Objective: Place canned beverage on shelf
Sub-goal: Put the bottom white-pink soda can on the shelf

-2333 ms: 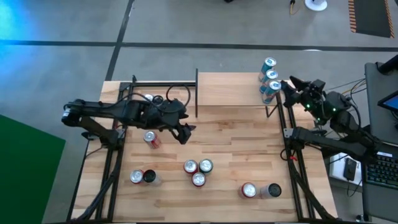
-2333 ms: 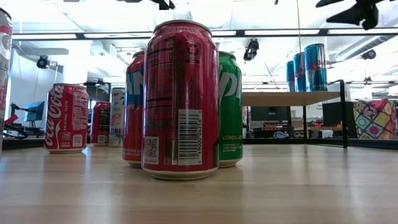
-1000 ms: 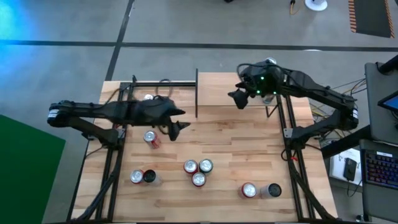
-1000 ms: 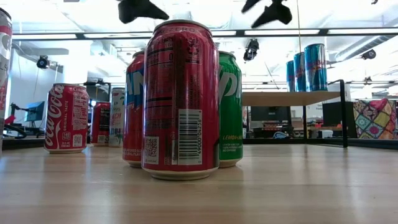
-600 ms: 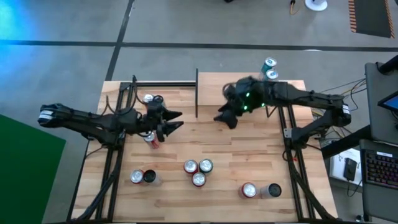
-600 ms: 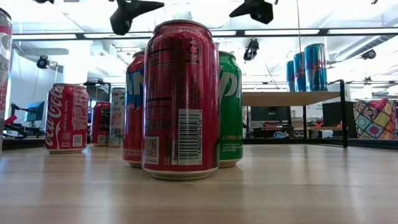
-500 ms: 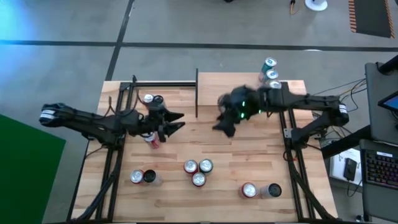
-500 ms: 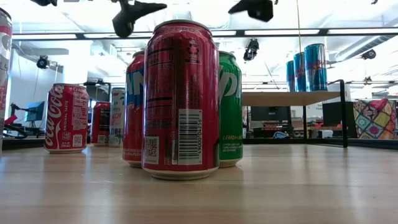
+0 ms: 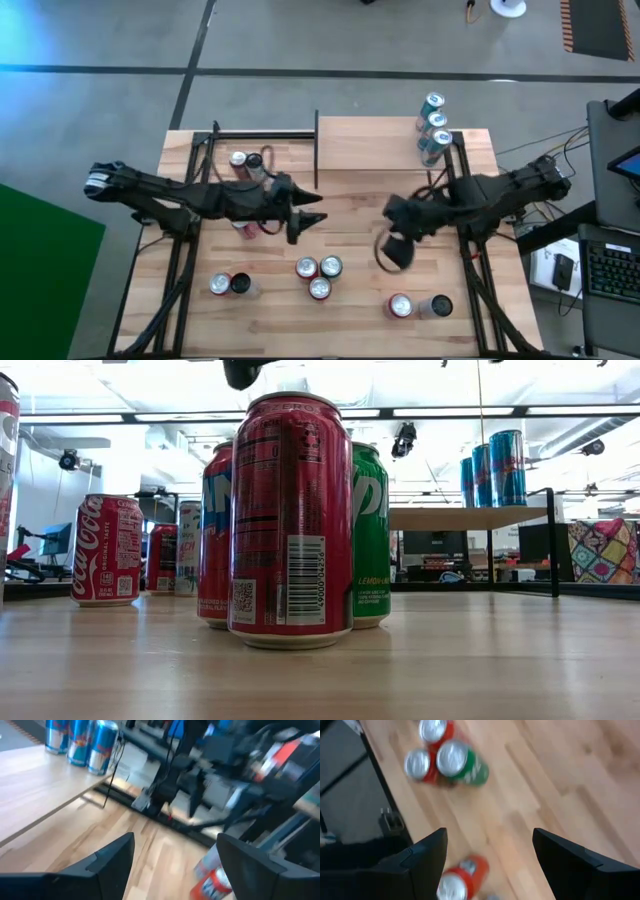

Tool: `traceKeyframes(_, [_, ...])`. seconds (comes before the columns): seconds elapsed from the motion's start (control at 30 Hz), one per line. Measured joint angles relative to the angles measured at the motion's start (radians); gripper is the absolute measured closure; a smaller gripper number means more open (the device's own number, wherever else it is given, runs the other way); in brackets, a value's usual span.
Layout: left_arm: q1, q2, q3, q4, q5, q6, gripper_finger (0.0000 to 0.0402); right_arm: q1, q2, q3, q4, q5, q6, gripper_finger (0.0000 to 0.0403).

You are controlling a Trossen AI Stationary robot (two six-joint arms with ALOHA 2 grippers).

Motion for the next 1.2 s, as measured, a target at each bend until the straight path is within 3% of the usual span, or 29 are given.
traceKeyframes(0.17, [-0.012,0.100,0.177,-0.166,0.001,0.064,0.0135,0.111,-0.002,0.000,-0.082,-0.007,0.066,0.0122])
traceKeyframes(0.27, [-0.021,0.146,0.234,-0.212,0.001,0.073,0.0135,0.196,-0.002,0.000,-0.133,-0.066,0.091,0.0123])
traceKeyframes(0.47, [-0.063,0.194,0.243,-0.224,0.010,0.020,0.0135,0.383,-0.027,-0.001,-0.171,-0.088,0.206,0.0144])
traceKeyframes(0.67, [-0.093,0.221,0.225,-0.225,0.008,-0.035,0.0135,0.543,0.019,-0.003,-0.167,-0.025,0.277,0.0145])
traceKeyframes(1.2, [-0.117,0.222,0.208,-0.207,-0.001,-0.122,0.0135,0.613,0.189,-0.021,-0.177,-0.004,0.129,0.0055])
